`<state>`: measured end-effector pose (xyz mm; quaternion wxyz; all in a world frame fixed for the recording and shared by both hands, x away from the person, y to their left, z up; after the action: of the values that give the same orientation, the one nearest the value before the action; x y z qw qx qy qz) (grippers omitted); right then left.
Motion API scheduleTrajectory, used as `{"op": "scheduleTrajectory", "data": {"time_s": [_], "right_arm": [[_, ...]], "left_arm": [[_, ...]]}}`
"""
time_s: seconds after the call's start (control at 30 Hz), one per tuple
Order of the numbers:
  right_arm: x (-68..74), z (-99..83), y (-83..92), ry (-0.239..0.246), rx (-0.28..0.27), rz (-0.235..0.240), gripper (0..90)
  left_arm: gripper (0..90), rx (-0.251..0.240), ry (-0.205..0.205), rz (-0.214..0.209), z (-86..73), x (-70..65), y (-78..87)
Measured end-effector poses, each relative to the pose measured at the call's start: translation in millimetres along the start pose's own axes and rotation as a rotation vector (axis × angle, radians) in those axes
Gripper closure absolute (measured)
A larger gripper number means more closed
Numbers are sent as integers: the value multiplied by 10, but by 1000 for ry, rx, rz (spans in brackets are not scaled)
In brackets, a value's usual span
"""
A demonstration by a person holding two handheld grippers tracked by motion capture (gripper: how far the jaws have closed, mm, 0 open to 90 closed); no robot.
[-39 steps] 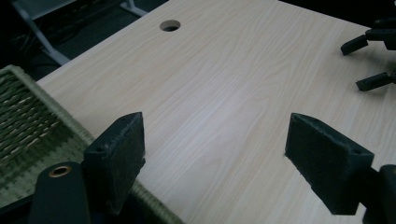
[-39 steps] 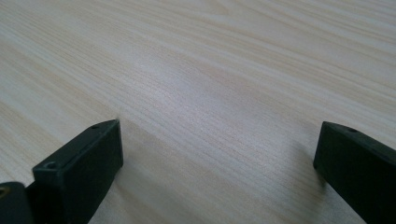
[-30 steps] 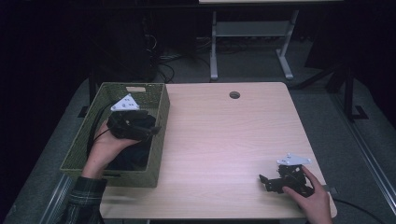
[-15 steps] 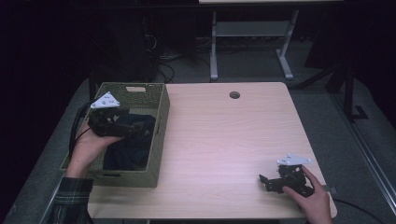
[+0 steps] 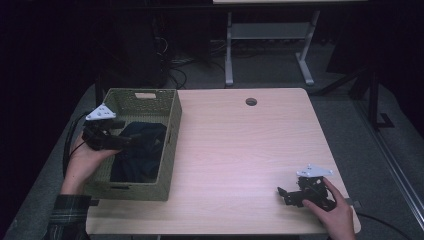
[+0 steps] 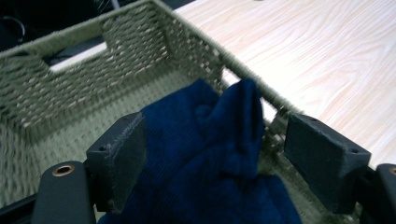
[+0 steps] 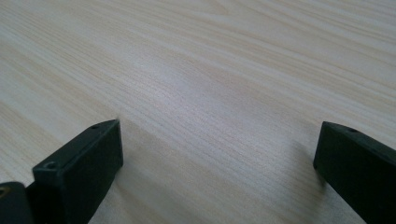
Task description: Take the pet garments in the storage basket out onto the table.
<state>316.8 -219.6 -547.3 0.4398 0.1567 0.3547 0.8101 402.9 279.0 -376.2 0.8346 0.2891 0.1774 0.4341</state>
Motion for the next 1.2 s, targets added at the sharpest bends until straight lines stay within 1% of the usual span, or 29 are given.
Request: {"op": "scheduleTrajectory", "data": {"time_s": [0.1,0.13,0.23,0.3,0.33,0.47,0.57,0.67,0.73,0.8,0.87,0.93,1.0,1.1,1.17,1.2], "right_arm": [[0,0,0,0,0,0,10],[0,0,0,0,0,0,10],[0,0,0,0,0,0,10],[0,0,0,0,0,0,10],[0,0,0,0,0,0,10],[0,0,0,0,0,0,10],[0,0,0,0,0,0,10],[0,0,0,0,0,0,10],[-1,0,0,0,0,0,10],[0,0,0,-1,0,0,11],[0,0,0,-1,0,0,10],[0,0,0,-1,0,0,10],[0,0,0,-1,0,0,10],[0,0,0,0,0,0,10],[0,0,0,-1,0,0,10],[0,0,0,-1,0,0,11]], "left_arm": [[204,6,15,9,-57,58,-18],[202,11,28,17,-99,93,-32],[200,20,35,20,-146,116,-47],[196,35,43,26,-218,139,-71],[196,35,43,26,-218,139,-71],[192,57,54,31,-324,156,-111],[187,67,56,32,-370,161,-128],[181,74,71,25,-423,159,-164],[177,92,80,25,-477,161,-195],[176,94,81,21,-487,159,-201],[177,104,94,14,-506,150,-216],[185,101,96,14,-505,146,-220],[233,106,91,5,-511,138,-224],[354,117,80,4,-516,120,-228],[455,121,75,6,-519,117,-224],[503,123,66,5,-520,111,-220]]}}
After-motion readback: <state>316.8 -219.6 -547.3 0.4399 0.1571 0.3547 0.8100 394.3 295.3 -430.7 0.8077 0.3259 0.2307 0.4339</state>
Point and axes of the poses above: each handheld gripper's, and its own axes: y roughly backward along the jaws, z roughly out of its top, x roughly to its left, the point moved 9 cm from there along -y, roughly forward along the jaws, and after that the axes turned 7 degrees about y, right-handed, at the moved point
